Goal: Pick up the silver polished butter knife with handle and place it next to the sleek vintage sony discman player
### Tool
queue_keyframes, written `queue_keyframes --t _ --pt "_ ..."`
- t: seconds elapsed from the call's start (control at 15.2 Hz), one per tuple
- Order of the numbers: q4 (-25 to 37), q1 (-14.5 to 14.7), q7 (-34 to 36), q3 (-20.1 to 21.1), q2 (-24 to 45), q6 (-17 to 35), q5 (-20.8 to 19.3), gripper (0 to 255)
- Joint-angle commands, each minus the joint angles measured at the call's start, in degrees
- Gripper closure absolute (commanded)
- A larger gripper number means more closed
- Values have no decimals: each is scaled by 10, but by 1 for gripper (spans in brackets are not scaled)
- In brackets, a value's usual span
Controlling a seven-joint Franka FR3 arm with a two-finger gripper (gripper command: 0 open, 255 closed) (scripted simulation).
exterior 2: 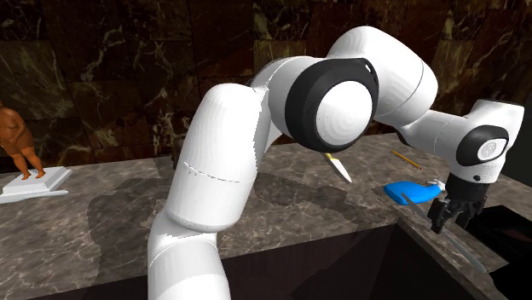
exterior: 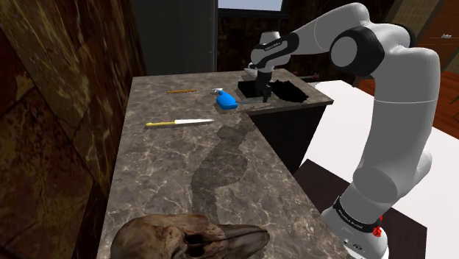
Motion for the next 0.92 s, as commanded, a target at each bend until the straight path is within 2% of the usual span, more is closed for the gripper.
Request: queue_keyframes --t 0.0,0.07,0.33,0.86 --pt "0 0 0 0 0 0 0 0" --pt "0 0 0 0 0 0 0 0" --pt "42 2 2 -1 -22 -64 -3 0" --pt "42 2 2 -1 -22 -64 -3 0"
